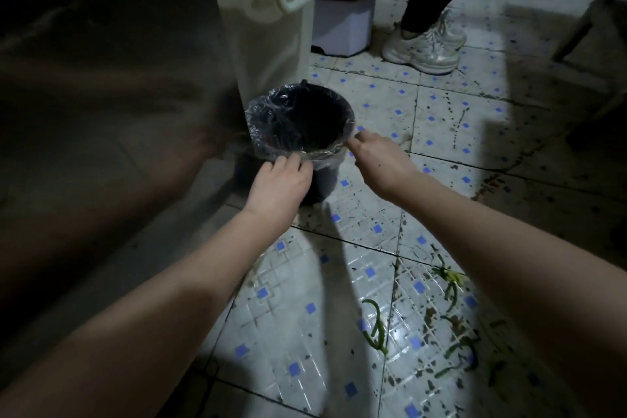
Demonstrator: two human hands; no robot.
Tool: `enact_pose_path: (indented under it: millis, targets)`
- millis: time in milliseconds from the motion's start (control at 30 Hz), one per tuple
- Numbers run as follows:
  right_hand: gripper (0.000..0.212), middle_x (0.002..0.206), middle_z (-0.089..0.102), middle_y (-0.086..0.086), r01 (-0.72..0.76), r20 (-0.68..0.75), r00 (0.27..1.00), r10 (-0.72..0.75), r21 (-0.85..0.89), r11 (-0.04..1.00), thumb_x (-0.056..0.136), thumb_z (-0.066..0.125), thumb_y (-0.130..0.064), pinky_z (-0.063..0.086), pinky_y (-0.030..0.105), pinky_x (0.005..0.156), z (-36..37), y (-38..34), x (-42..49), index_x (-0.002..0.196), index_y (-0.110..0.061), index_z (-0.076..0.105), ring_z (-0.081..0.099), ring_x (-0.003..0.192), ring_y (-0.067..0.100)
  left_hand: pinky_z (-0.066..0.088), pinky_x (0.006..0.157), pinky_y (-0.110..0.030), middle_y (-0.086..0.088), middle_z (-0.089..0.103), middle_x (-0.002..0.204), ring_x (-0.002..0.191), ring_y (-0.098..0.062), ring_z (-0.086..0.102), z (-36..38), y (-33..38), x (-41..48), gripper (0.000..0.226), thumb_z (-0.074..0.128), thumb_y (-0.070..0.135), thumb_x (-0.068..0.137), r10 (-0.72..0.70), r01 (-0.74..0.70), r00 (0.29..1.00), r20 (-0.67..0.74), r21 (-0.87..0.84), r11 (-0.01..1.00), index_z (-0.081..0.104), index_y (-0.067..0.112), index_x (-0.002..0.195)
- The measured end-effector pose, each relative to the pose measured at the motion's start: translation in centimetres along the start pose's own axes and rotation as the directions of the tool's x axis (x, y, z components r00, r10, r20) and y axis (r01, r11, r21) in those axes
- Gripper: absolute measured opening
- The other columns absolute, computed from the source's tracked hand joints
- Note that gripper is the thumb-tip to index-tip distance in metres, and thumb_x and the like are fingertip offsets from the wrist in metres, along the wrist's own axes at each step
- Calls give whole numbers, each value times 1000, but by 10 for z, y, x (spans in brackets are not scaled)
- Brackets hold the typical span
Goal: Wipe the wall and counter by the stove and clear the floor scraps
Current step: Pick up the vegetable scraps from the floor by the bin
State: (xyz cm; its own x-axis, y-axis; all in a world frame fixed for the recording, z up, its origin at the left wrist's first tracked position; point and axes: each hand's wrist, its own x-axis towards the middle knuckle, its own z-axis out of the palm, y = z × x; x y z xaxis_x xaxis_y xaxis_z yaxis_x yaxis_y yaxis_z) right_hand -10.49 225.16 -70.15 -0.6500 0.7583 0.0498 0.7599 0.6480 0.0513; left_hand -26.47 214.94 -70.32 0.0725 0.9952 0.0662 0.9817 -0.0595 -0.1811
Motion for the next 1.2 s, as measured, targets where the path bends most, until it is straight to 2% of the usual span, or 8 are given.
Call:
enact_pose_path:
  millis: [133,300,500,633,800,933,1033,1200]
  targets:
    - [38,114,53,14,-60,36,997,61,-23,998,84,53,4,44,40,83,13,15,-42,120,-8,49,54,100,33,39,81,-34,-7,48,123,109,-26,50,3,18,-4,55,60,0,79,47,-47,999,12,-14,999,40,14,128]
    - [42,117,53,12,-137,85,987,137,-1,991,85,52,5,44,38,86,39,22,-101,124,-11,48,53,101,30,39,81,-34,-6,47,121,105,-26,49,18,48,-16,67,65,-5,70,126,-123,991,54,-43,991,40,14,129]
    - [49,120,52,12,-215,178,963,202,60,975,83,48,7,41,37,88,73,17,-167,128,-12,46,51,105,29,38,80,-33,-3,50,118,104,-25,50,54,82,-33,49,60,2,79,213,-207,974,74,-85,975,44,18,123]
    - [49,122,52,11,-294,261,930,257,113,949,82,54,1,39,37,92,91,15,-205,129,-12,46,49,110,29,40,84,-34,-4,51,116,103,-25,52,84,100,-46,47,60,5,82,307,-300,943,127,-68,951,43,18,124]
    - [50,124,51,9,-386,324,888,326,138,912,82,51,8,42,36,97,112,14,-243,128,-13,47,49,112,25,42,87,-34,-4,51,120,106,-24,53,116,124,-64,42,55,11,91,398,-377,887,235,-132,917,39,18,129]
    - [43,118,53,7,-445,333,867,372,179,878,84,51,5,43,34,94,121,12,-267,123,-15,50,51,105,23,42,85,-32,-2,48,123,105,-23,53,132,133,-74,50,62,10,88,448,-403,838,312,-199,893,37,21,130]
    - [47,120,54,7,-486,353,847,397,215,847,84,52,5,45,33,94,126,6,-281,126,-16,50,51,107,23,41,82,-31,-3,49,118,102,-23,53,136,140,-77,54,65,5,81,477,-417,805,352,-234,878,41,20,127]
    - [50,125,54,7,-539,376,820,431,255,803,84,50,9,41,30,97,134,-1,-292,128,-14,49,51,110,20,40,75,-30,-6,50,109,93,-24,53,145,152,-77,50,66,1,77,509,-469,777,369,-198,861,44,15,120]
